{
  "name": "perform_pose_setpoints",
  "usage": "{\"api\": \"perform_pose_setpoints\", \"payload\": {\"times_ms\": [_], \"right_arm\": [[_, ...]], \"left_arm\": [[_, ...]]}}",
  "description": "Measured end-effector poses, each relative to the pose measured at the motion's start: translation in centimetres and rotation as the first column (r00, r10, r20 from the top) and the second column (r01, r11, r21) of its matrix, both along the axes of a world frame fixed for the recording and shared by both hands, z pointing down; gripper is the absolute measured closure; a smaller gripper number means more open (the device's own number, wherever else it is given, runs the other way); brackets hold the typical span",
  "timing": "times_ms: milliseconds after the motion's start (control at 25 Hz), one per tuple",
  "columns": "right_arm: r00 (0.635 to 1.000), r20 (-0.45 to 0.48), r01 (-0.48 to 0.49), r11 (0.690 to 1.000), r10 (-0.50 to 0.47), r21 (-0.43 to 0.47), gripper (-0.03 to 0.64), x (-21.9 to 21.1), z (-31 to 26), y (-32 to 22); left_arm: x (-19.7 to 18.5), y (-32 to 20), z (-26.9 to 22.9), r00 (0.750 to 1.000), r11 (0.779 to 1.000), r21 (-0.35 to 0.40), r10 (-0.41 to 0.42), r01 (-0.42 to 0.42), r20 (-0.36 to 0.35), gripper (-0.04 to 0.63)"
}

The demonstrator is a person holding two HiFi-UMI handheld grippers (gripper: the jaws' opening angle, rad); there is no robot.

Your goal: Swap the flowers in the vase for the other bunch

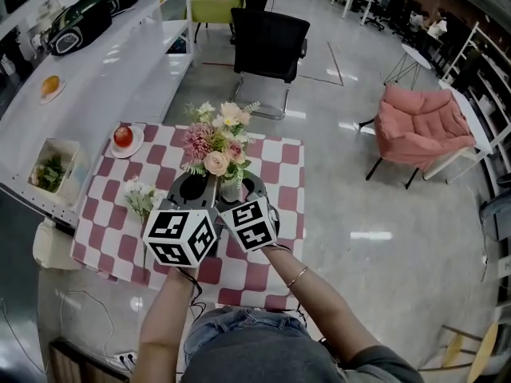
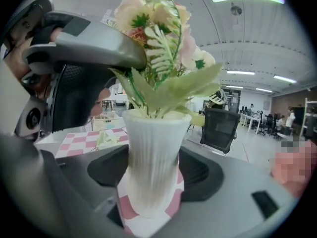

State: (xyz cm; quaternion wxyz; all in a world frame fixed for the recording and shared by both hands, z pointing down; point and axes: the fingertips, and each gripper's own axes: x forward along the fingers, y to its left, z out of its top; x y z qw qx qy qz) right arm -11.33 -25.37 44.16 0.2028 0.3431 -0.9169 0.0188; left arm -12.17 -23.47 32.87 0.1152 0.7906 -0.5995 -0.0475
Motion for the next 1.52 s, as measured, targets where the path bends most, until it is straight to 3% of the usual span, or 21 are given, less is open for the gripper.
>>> {"api": "perform_pose_setpoints", "payload": {"times_ms": [160, 600, 1000, 1280, 1520], "right_arm": [[1.0, 0.016, -0.008, 1.0, 0.008, -0.012, 0.295, -0.1, 0.1, 0.1], [1.0, 0.005, -0.01, 1.0, 0.01, 0.006, 0.295, 0.4, 0.1, 0.3], [1.0, -0.007, -0.011, 1.0, 0.011, 0.004, 0.295, 1.1, 0.5, 0.6], [0.999, -0.031, -0.006, 1.0, 0.006, -0.007, 0.295, 1.5, 1.2, 1.0], [1.0, -0.019, 0.0, 1.0, 0.0, -0.016, 0.295, 1.8, 1.3, 1.2]], "left_arm": [[-0.2, 0.0, -1.6, 1.0, 0.999, 0.033, 0.007, -0.008, 0.016, 0.561], [-1.3, 0.2, -6.3, 0.999, 0.995, 0.103, 0.013, -0.009, -0.039, 0.561], [-2.9, 1.1, -10.6, 0.999, 0.981, 0.186, -0.044, 0.045, -0.009, 0.561], [-5.6, 3.1, -14.5, 0.992, 0.957, 0.264, -0.123, 0.121, -0.01, 0.561], [-8.5, 6.1, -17.6, 0.977, 0.92, 0.332, -0.21, 0.207, -0.028, 0.561]]}}
